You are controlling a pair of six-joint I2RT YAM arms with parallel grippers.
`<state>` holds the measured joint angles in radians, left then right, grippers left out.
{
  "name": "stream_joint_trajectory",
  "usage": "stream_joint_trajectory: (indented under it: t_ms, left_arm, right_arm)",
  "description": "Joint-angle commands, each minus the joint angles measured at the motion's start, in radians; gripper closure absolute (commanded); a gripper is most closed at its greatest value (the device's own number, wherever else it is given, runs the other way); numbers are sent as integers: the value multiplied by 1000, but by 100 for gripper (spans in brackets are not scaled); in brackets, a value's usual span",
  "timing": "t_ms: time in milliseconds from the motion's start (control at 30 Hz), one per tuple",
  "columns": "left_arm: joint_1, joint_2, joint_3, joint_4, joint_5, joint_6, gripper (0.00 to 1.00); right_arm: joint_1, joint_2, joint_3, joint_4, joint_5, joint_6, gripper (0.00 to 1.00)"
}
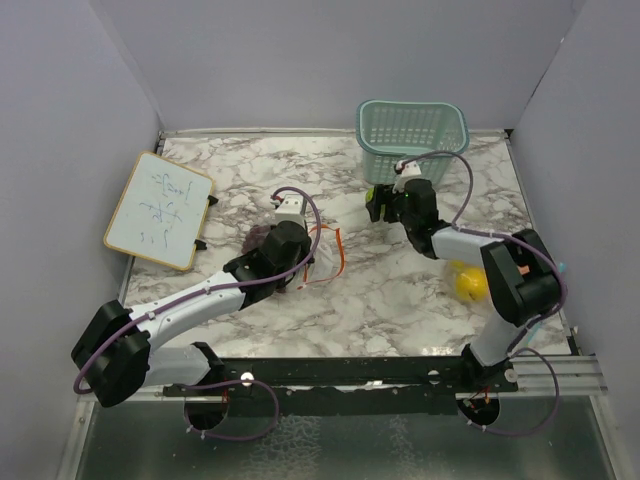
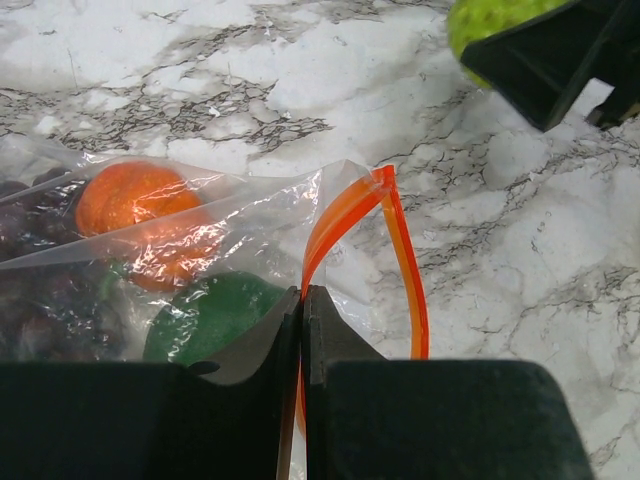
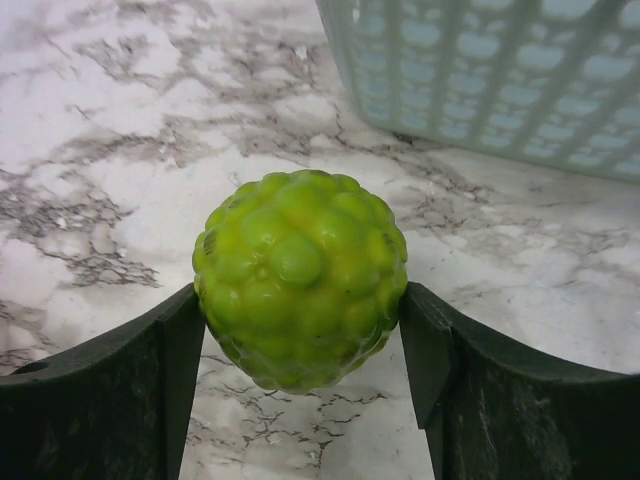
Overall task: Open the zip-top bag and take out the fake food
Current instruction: Pick up the fake fruit from the center of the board, then place the fake fruit in the bin.
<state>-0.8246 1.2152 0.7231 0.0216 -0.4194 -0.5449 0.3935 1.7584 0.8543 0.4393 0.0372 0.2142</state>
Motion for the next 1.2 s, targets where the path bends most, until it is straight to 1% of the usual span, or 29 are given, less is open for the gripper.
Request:
stream_joint_trajectory:
  t_ms: [0, 67, 133, 233, 367, 533, 633, 700, 800, 900, 933, 1000, 1100, 1167]
  left_arm:
    - [5, -17, -8, -2, -28, 11, 92]
    - [8, -13, -10, 3, -25, 10, 92]
    - [7, -5, -9, 7, -17, 7, 92]
    - [9, 4, -5, 14, -8, 3, 92]
    - [9, -1, -1, 15, 1, 0, 92]
    - [8, -12, -3, 3, 5, -4, 92]
    - [10, -15, -5, -13, -1, -3, 92]
    - [10, -22, -9, -19, -3, -1, 92]
    - [11, -30, -11, -28, -12, 3, 92]
    - [11, -33, -17, -27, -23, 4, 92]
    - [12, -31, -17, -22, -22, 6, 92]
    - [13, -22, -16, -18, -19, 8, 91]
    - [13, -6, -10, -5, -11, 7, 92]
    - [15, 2, -6, 5, -5, 8, 92]
  right_arm:
    - [4, -174, -6, -39, 44, -39, 38]
    - [2, -231, 19, -76, 34, -45, 38]
    - [2, -264, 92, -134, 48, -64, 37]
    - [-16, -251, 225, -210, 66, -91, 36]
    - [-64, -124, 449, -308, 65, -88, 35]
    - [-103, 109, 724, -412, 51, -84, 34]
    - [-105, 241, 909, -542, 85, -80, 24]
    - [-105, 286, 967, -576, 105, -78, 16]
    - [-105, 282, 964, -571, 147, -64, 5]
    - [-105, 203, 853, -492, 182, -57, 0]
    - [-105, 169, 804, -464, 180, -56, 0]
    - [-105, 89, 707, -417, 146, -55, 0]
    - [-102, -57, 523, -332, 43, -36, 5]
    - [-96, -156, 379, -262, -37, -16, 14]
